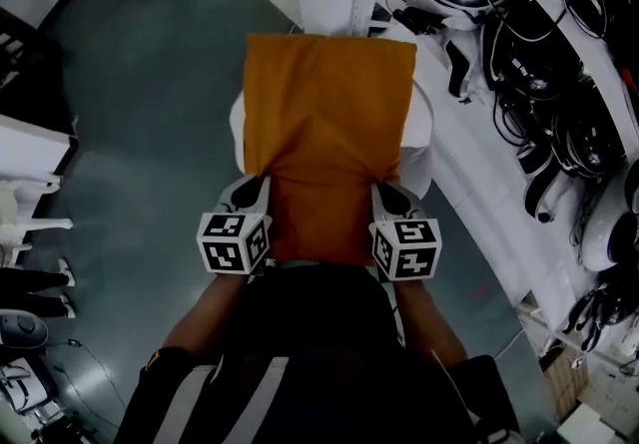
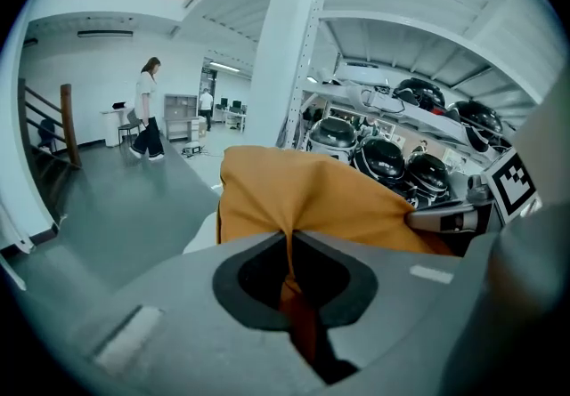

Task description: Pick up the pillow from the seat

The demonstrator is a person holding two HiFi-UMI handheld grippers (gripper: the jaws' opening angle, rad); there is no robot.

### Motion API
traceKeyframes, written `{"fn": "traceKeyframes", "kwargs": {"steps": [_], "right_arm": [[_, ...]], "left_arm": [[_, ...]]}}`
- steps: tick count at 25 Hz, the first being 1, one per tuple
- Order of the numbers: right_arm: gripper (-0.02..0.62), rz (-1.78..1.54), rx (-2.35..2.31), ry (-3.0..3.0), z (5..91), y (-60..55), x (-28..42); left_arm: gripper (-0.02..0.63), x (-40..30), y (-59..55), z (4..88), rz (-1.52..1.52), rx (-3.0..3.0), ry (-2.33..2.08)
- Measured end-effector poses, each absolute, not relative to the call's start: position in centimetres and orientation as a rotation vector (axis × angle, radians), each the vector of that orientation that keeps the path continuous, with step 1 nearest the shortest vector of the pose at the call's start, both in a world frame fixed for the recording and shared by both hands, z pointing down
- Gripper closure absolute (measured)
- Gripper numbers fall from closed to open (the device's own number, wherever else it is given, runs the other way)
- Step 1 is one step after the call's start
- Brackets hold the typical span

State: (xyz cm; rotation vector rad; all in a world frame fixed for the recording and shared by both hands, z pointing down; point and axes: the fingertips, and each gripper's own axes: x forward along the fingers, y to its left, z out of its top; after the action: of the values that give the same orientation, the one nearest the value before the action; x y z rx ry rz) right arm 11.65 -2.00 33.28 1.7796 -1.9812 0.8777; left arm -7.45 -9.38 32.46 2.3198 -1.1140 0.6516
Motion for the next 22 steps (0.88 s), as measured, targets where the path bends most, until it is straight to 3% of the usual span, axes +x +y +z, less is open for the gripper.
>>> {"fn": "traceKeyframes", "kwargs": {"steps": [22], "right_arm": [[0.586, 0.894, 2.117, -1.717, 29.9, 3.8, -6.6]], "left_arm": [[0.598, -23.3, -8.4, 28.9, 0.647, 2.528, -0.758]]}}
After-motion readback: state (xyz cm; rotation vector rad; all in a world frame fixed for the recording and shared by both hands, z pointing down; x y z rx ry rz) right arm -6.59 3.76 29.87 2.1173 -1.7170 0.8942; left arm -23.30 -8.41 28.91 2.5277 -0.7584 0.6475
